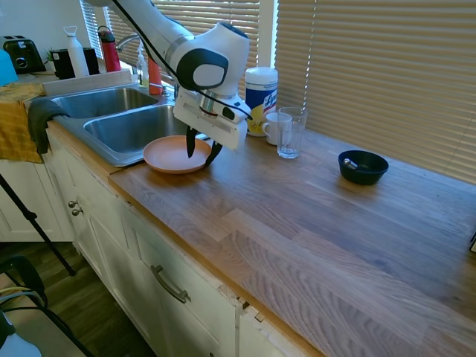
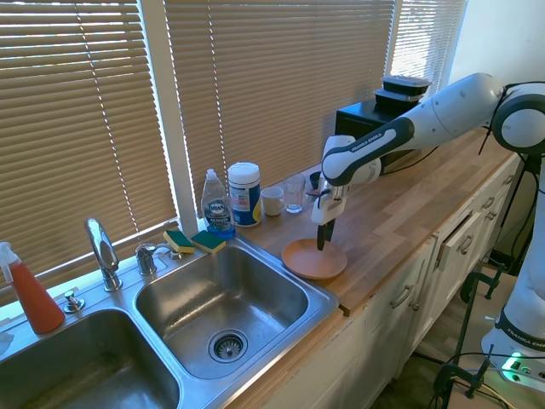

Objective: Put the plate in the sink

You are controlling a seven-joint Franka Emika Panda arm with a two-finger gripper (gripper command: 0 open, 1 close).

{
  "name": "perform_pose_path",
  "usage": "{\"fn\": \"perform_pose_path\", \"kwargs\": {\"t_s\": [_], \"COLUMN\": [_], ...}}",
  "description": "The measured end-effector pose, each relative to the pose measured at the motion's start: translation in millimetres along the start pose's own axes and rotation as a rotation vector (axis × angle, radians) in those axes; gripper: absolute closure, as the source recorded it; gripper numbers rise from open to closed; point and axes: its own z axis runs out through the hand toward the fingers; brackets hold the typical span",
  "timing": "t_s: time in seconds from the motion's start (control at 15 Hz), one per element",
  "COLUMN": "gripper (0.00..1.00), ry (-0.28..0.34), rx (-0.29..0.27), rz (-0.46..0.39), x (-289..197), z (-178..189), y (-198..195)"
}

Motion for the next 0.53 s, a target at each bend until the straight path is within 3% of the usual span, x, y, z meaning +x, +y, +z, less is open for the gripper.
{"fn": "perform_pose_path", "kwargs": {"t_s": [0.53], "gripper": [1.0], "ry": [-0.014], "rx": [0.014], "rz": [0.003], "x": [11], "z": [5], "y": [12]}}
